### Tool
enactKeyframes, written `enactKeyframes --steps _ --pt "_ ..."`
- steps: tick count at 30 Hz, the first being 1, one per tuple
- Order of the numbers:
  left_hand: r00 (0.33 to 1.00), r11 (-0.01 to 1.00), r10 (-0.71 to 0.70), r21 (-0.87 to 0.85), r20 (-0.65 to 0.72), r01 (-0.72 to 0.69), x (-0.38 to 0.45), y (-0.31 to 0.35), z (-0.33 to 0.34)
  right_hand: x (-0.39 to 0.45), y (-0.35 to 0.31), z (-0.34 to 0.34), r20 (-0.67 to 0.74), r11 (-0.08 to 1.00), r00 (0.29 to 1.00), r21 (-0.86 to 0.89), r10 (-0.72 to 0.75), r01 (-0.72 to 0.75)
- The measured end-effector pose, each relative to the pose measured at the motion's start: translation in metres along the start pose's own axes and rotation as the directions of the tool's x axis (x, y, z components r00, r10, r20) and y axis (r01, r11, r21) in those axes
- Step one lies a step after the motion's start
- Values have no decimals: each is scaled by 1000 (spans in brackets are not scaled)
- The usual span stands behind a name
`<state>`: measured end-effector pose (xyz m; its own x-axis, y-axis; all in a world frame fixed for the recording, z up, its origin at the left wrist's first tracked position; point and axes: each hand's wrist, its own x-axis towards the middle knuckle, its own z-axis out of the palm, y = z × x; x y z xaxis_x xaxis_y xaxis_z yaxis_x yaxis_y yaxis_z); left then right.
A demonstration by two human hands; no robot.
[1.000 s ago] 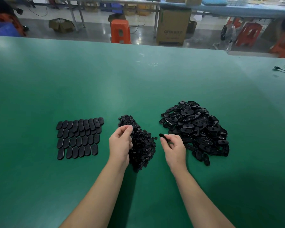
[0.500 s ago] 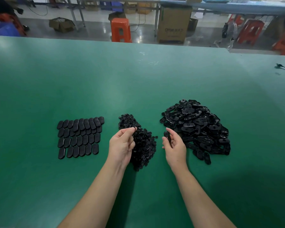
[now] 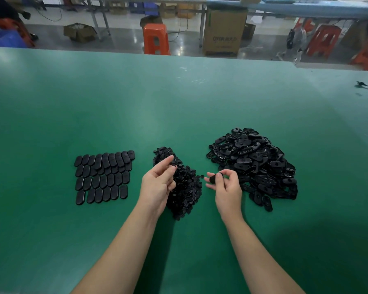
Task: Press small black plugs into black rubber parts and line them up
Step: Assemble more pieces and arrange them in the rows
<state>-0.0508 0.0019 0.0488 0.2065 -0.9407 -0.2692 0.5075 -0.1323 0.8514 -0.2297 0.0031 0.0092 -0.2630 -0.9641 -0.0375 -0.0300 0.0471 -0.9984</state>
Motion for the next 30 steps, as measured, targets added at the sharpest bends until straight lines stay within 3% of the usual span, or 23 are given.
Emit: enactKeyframes --steps 4,11,20,30 --pt "995 966 78 243 54 -89 -1 0 0 -1 -2 0 -13 1000 1000 -2 19 -19" --pt "986 928 103 345 131 -142 -3 -3 5 -2 -3 -2 -29 997 999 -80 -26 24" --pt "989 855 78 502 126 -131 -4 -15 21 1 1 1 11 1000 1000 -15 8 -7" --pt "991 917 -58 398 118 6 0 -29 45 4 6 0 56 998 998 -53 -20 23"
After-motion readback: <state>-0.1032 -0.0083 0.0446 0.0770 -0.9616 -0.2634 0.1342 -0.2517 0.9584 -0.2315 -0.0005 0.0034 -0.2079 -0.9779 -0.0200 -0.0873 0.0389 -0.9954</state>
